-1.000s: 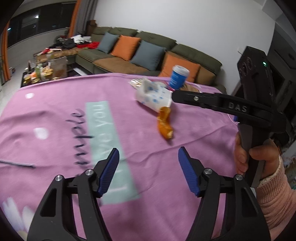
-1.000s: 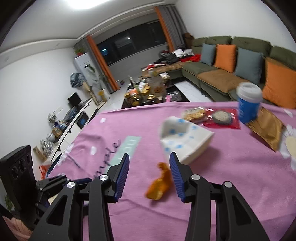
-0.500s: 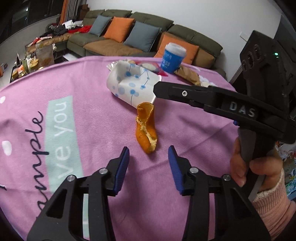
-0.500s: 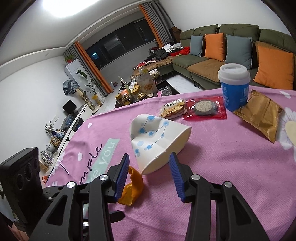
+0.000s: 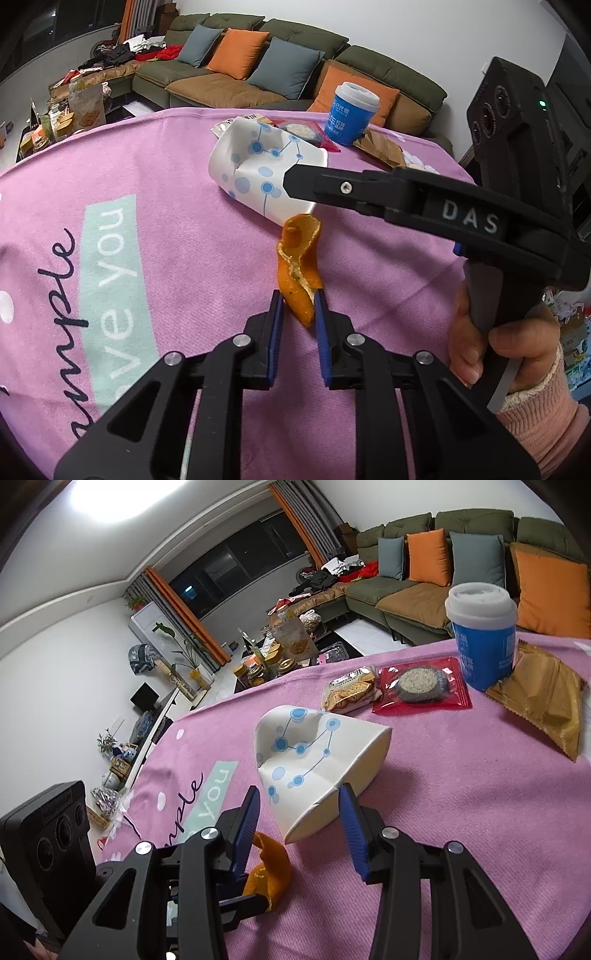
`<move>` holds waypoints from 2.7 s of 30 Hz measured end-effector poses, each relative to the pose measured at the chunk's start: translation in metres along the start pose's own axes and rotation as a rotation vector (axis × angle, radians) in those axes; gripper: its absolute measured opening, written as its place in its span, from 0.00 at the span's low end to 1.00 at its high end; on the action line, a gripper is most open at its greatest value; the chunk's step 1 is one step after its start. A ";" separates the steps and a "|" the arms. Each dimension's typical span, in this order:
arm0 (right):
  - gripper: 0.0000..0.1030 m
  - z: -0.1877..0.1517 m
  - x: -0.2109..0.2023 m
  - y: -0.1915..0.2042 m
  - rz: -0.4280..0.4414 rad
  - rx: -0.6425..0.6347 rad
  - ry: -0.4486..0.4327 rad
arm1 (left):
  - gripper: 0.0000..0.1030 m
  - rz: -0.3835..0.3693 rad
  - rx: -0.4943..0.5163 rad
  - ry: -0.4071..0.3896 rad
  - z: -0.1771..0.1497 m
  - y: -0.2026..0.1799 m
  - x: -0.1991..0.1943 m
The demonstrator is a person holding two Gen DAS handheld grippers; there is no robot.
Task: Collect trash
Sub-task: 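Close the left gripper on the orange peel while the right gripper grasps the white paper cup, then carry the orange peel and paper cup with both grippers over the teal bin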
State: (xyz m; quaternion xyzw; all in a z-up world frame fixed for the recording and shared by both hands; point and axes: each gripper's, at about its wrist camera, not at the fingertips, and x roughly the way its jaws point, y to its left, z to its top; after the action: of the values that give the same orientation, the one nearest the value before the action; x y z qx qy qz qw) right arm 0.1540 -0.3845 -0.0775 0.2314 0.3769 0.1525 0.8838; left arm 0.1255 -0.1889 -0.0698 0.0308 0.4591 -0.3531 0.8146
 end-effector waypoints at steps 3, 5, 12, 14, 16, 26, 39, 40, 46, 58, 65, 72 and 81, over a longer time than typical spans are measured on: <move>0.35 0.001 0.002 -0.002 0.014 0.016 0.007 | 0.15 0.011 0.012 -0.010 -0.003 0.000 -0.004; 0.27 0.001 0.003 -0.003 0.025 0.024 0.014 | 0.14 0.007 0.012 -0.020 -0.005 0.001 -0.009; 0.07 -0.001 0.006 0.001 0.056 0.017 0.033 | 0.12 0.003 -0.006 -0.050 -0.014 0.010 -0.027; 0.05 -0.001 0.005 0.003 0.059 0.011 0.026 | 0.12 0.000 -0.009 -0.058 -0.016 0.012 -0.031; 0.03 -0.001 0.003 0.003 0.065 0.010 0.020 | 0.12 0.006 -0.010 -0.068 -0.019 0.014 -0.037; 0.02 -0.007 -0.008 0.018 0.079 -0.014 -0.006 | 0.12 0.051 -0.016 -0.115 -0.037 0.028 -0.072; 0.02 -0.018 -0.017 0.057 0.153 -0.073 -0.020 | 0.12 0.129 -0.099 -0.143 -0.073 0.067 -0.119; 0.02 -0.019 -0.017 0.060 0.161 -0.076 -0.018 | 0.12 0.134 -0.110 -0.148 -0.078 0.071 -0.124; 0.02 -0.031 -0.015 0.079 0.212 -0.091 0.002 | 0.12 0.161 -0.159 -0.168 -0.096 0.088 -0.146; 0.02 -0.043 0.004 0.124 0.296 -0.141 0.064 | 0.12 0.221 -0.209 -0.207 -0.120 0.117 -0.181; 0.02 -0.050 0.018 0.146 0.328 -0.164 0.097 | 0.12 0.257 -0.236 -0.235 -0.128 0.129 -0.200; 0.02 -0.056 0.030 0.167 0.361 -0.190 0.125 | 0.12 0.290 -0.266 -0.259 -0.137 0.141 -0.216; 0.02 -0.061 0.047 0.196 0.392 -0.221 0.159 | 0.12 0.326 -0.307 -0.280 -0.153 0.155 -0.233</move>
State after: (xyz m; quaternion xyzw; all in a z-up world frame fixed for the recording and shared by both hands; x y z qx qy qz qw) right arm 0.1214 -0.1802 -0.0400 0.1891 0.3740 0.3795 0.8248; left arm 0.0308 0.1117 -0.0210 -0.0688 0.3793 -0.1443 0.9114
